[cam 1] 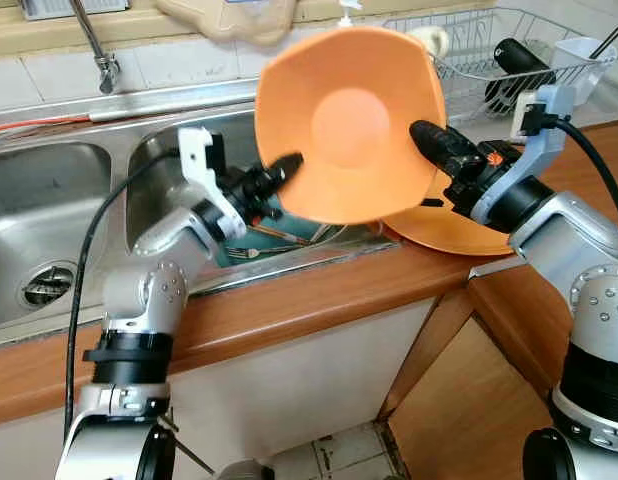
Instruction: Kitchen organization
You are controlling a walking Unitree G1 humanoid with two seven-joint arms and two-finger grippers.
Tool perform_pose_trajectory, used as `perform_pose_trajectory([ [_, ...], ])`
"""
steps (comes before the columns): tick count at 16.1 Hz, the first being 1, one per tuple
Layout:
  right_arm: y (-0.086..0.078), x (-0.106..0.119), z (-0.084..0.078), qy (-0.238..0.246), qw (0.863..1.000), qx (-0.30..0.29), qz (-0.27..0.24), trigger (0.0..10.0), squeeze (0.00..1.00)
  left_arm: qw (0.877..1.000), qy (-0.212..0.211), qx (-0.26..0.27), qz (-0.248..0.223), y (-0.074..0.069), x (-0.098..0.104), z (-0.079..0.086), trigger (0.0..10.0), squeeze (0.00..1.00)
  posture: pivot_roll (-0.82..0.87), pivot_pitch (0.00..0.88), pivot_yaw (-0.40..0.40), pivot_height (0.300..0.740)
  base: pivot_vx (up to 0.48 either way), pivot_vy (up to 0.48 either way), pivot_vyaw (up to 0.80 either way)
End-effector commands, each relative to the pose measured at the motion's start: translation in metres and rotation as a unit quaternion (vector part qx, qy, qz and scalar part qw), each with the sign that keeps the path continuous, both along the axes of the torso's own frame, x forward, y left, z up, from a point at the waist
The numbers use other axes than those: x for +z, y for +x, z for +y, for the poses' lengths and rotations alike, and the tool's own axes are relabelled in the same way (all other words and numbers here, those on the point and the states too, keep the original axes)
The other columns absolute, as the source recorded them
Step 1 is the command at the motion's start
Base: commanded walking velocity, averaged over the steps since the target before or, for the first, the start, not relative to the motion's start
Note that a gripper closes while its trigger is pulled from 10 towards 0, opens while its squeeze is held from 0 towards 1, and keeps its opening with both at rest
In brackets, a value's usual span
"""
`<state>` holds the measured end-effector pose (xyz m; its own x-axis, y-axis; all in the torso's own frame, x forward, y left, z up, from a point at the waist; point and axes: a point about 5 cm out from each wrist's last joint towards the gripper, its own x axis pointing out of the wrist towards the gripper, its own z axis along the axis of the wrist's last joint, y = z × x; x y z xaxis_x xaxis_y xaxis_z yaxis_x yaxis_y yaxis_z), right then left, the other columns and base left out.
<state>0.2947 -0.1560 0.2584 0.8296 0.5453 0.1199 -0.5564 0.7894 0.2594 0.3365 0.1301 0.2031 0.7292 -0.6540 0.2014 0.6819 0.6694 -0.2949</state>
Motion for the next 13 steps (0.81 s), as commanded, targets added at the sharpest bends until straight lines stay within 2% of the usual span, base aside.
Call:
perform_pose_trajectory([
  [1, -0.007, 0.01, 0.011, -0.005, 0.999, 0.034, -0.038, 4.5, 0.0, 0.999, 0.033, 0.026, 0.018, 0.004, -0.008, 0.0, 0.0, 0.0, -0.1, 0.0, 0.072, 0.74, 0.0, 0.0, 0.0],
  [2, -0.007, 0.009, 0.011, -0.007, 0.999, 0.032, -0.037, 6.6, 0.0, 0.999, 0.034, 0.029, 0.02, 0.004, -0.008, 0.0, 0.0, 0.0, -0.1, 0.0, 0.072, 0.74, 0.0, 0.0, 0.0],
  [3, -0.007, 0.009, 0.012, -0.009, 0.999, 0.031, -0.038, 7.8, 0.0, 0.999, 0.033, 0.031, 0.02, 0.005, -0.008, 0.0, 0.0, 0.0, -0.1, 0.0, 0.072, 0.74, 0.0, 0.0, 0.0],
  [4, -0.006, 0.009, 0.013, -0.015, 0.999, 0.028, -0.04, 10.0, 0.0, 0.999, 0.026, 0.031, 0.018, 0.005, -0.007, -0.001, 0.0, 0.0, -0.1, 0.0, 0.071, 0.74, 0.0, 0.0, 0.0],
  [7, -0.005, 0.008, 0.013, -0.026, 0.998, 0.025, -0.042, 10.0, 0.0, 0.999, 0.012, 0.028, 0.01, 0.005, -0.002, -0.002, 0.0, 0.0, -0.1, 0.0, 0.071, 0.74, 0.0, 0.0, 0.0],
  [8, -0.006, 0.007, 0.014, -0.026, 0.998, 0.033, -0.041, 10.0, 1.0, 0.999, 0.003, 0.032, 0.007, 0.005, -0.001, -0.002, 0.0, 0.0, -0.1, 0.0, 0.071, 0.74, 0.0, 0.0, 0.0],
  [10, -0.007, 0.005, 0.014, -0.037, 0.998, 0.034, -0.042, 10.0, 1.0, 0.999, -0.013, 0.046, 0.005, 0.007, 0.003, 0.001, 0.0, 0.0, -0.1, 0.0, 0.062, 0.74, 0.0, 0.0, 0.0],
  [11, -0.007, 0.003, 0.013, -0.053, 0.997, 0.029, -0.042, 10.0, 0.95, 0.998, -0.019, 0.06, 0.004, 0.009, 0.005, 0.005, 0.0, 0.0, -0.1, 0.0, 0.062, 0.74, 0.0, 0.0, 0.0],
  [12, -0.007, 0.002, 0.012, -0.065, 0.997, 0.028, -0.042, 10.0, 0.4, 0.997, -0.027, 0.074, 0.006, 0.011, 0.006, 0.009, 0.0, 0.0, -0.1, 0.0, 0.062, 0.74, 0.0, 0.0, 0.0],
  [13, -0.008, 0.001, 0.012, -0.073, 0.996, 0.03, -0.043, 10.0, 0.0, 0.994, -0.043, 0.096, 0.008, 0.014, 0.009, 0.016, 0.0, 0.0, -0.1, 0.0, 0.062, 0.74, 0.0, 0.0, 0.0],
])
